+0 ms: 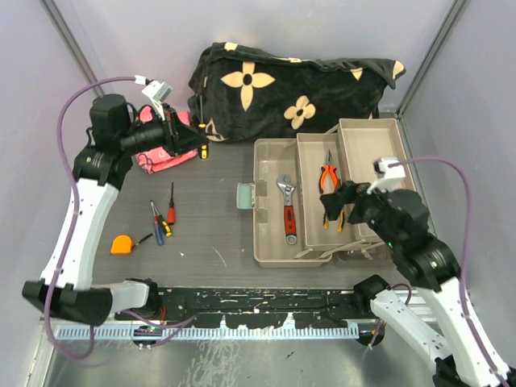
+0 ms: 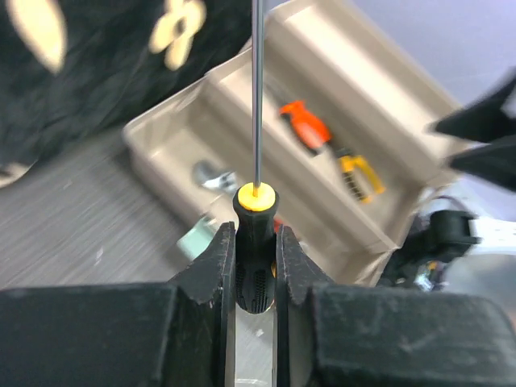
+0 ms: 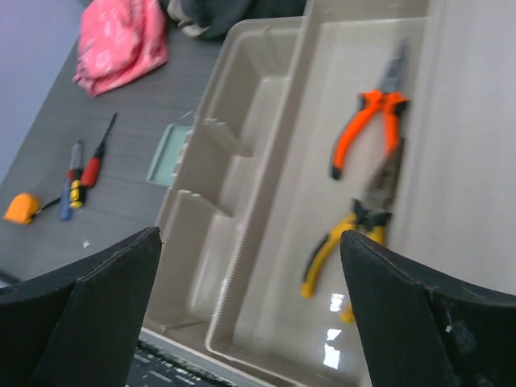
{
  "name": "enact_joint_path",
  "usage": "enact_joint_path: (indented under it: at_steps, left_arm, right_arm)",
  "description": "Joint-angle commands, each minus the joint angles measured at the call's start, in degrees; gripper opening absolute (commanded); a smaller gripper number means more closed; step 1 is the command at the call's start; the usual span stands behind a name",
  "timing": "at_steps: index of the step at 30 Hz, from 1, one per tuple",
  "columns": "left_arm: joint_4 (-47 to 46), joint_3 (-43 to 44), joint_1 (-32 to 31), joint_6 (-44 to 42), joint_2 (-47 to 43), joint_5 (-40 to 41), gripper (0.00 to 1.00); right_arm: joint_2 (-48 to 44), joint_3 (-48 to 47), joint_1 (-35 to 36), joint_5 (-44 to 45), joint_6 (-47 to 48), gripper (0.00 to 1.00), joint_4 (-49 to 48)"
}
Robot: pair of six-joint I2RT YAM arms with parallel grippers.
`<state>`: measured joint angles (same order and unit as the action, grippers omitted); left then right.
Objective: Pack the tool kit
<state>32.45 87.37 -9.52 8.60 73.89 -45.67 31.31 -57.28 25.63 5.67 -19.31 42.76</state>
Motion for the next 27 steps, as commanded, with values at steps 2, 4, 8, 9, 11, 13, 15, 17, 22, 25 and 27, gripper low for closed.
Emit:
enact_joint_path:
  at_steps: [2,4,8,9,11,13,15,17,22,25,27]
  left_arm:
    - [-19.74,-5.78,-4.35,14.76,-1.59,-2.7,0.0]
    - [-22.72,-6.99,-6.03,15.01,-2.79,-0.89,0.0]
    - [-26.1,-7.36,-9.1,14.63,-1.61,0.54,0.0]
    - [-26.75,-7.43,-9.79,15.06,-1.56,0.72,0.0]
    - [-27.82,-7.48,-11.03,15.73,0.85,0.66,0.0]
    - [-28.55,-7.38,-11.99,16.31,1.59,0.55,0.0]
    - [-28.97,-6.78,-12.47,17.21,2.31,0.27,0.0]
    - [-29.02,-5.99,-12.45,18.17,2.97,-0.22,0.0]
    - [-29.02,-4.57,-12.46,19.69,4.03,-0.78,0.0]
    - [-29.1,-5.13,-12.45,20.03,3.63,-0.92,0.0]
    - [-29.35,-5.73,-12.48,20.37,3.22,-1.25,0.0]
  right_arm:
    - [5.06,3.07,-0.22,-17.15,-4.35,0.95,-21.09]
    - [6.23,4.4,-0.21,-20.72,-6.87,0.93,-26.86]
    - [7.48,6.17,-0.05,-25.39,-11.42,0.92,-36.59]
    - [7.64,6.59,0.02,-26.23,-12.19,0.92,-38.77]
    - [8.33,6.96,0.41,-27.63,-12.85,0.92,-42.32]
    - [9.98,6.65,0.84,-28.73,-11.41,0.92,-44.36]
    - [13.04,5.52,1.37,-30.26,-8.5,0.93,-44.96]
    - [16.16,4.35,2.18,-31.63,-4.47,0.94,-45.26]
    - [24.57,0.21,3.5,-35.99,1.54,0.97,-46.36]
    - [27.28,-1.47,4.84,-36.48,2.86,0.97,-48.01]
    - [28.29,-2.09,5.34,-36.43,3.09,0.97,-49.39]
